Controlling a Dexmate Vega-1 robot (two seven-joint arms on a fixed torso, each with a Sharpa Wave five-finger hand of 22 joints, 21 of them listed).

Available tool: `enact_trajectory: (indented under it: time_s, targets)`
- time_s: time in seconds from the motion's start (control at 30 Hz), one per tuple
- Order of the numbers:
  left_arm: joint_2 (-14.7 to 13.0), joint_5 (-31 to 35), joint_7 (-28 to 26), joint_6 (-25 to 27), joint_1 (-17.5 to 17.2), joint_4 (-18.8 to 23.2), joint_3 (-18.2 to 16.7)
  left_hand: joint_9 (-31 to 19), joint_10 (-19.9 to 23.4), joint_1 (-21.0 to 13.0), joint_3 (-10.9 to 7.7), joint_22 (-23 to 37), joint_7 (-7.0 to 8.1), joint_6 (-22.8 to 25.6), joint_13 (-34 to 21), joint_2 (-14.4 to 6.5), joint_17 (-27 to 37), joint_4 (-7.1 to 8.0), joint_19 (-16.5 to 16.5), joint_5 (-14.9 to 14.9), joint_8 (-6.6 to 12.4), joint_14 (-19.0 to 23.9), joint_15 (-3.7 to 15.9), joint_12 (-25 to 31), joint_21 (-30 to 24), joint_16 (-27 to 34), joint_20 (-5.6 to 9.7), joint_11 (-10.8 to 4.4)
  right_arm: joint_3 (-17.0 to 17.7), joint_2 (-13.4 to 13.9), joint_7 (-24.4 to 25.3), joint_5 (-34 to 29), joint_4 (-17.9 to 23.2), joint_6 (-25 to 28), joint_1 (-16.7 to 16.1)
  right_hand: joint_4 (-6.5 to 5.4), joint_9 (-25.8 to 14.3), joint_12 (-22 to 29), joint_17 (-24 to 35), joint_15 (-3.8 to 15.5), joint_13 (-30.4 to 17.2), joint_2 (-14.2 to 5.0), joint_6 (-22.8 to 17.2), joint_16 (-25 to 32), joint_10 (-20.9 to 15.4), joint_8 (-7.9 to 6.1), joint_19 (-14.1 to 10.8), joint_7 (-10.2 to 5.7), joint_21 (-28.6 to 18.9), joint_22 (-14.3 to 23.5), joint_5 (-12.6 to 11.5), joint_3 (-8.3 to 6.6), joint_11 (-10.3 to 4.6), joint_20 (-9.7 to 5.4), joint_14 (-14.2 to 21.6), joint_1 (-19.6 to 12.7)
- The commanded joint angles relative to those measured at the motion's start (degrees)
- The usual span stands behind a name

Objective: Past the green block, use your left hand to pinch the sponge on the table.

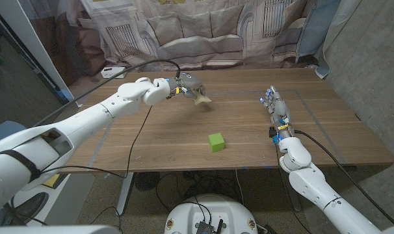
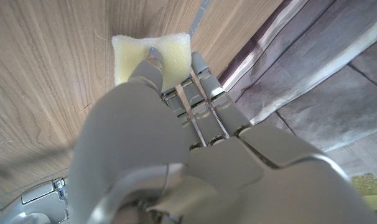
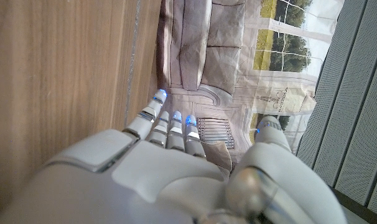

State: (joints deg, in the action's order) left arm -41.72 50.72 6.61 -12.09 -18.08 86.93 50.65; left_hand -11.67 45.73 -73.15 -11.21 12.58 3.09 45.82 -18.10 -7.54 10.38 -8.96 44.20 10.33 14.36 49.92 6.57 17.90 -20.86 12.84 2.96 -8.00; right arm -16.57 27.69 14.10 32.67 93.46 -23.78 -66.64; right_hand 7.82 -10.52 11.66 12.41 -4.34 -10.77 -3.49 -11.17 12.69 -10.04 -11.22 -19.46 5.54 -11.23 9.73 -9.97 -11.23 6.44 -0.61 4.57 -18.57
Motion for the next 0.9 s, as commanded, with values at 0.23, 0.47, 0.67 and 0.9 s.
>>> enact_trajectory:
  time_s: [0.23,0.47,0.67,0.9]
  targets:
    - [-0.6,2.2,1.8,3.0,-2.7,6.1,-3.5,-0.3,2.2,-1.2,-1.20,0.0,-1.08,2.0,-0.7,0.6,0.4,-0.40,1.7,0.1,0.18,2.2,4.94,0.4,-1.8,0.6,-0.62,0.66,0.8,0.7,-0.9,0.1,0.2,-1.1,-0.2,-0.18,-0.2,0.3,0.1,-0.34,-0.3,-0.01,-1.2,0.4,-1.1,-0.37,-1.6,-0.16,-0.5,0.2,-0.1,0.51,0.04,0.56,1.3,-0.3]
    - [-0.4,1.4,1.8,3.8,-3.5,7.1,-4.5,-1.2,5.8,-5.1,-1.59,-0.1,-1.56,6.8,-2.3,0.2,3.1,-1.02,4.3,0.3,2.20,5.1,5.11,1.8,-3.9,3.8,-0.97,1.22,1.0,0.9,-1.3,0.2,-0.1,-1.2,0.2,-0.22,-0.2,0.3,0.1,-0.27,-0.3,-0.03,-1.4,0.4,-1.2,-0.39,-1.7,-0.02,-0.5,0.2,-0.1,0.53,0.07,0.49,1.4,-0.3]
    - [-0.6,-0.6,-6.0,2.2,-5.6,5.9,-6.5,-4.5,11.7,-9.5,-0.58,1.2,-1.20,13.8,-6.8,1.2,6.2,-0.83,6.9,0.5,7.23,11.3,5.70,5.0,-8.6,9.3,-0.02,0.63,1.0,0.9,-1.9,0.4,-0.8,-1.3,0.7,-0.24,-0.2,0.3,0.1,-0.26,-0.3,-0.04,-1.5,0.4,-1.3,-0.38,-1.8,-0.02,-0.5,0.2,-0.1,0.56,0.10,0.47,1.6,-0.2]
    - [-0.5,-1.4,-7.1,3.3,-6.6,6.3,-7.3,-5.7,12.6,-11.3,-0.67,2.3,-2.37,15.4,-9.5,1.1,7.4,-0.70,8.3,0.7,8.95,14.3,5.53,6.0,-11.6,11.3,0.17,1.22,0.9,0.6,-2.4,0.7,-1.5,-1.6,1.1,-0.23,-0.2,0.3,0.1,-0.25,-0.3,-0.01,-1.5,0.4,-1.4,-0.37,-1.9,-0.02,-0.5,0.2,-0.1,0.58,0.09,0.49,1.6,-0.2]
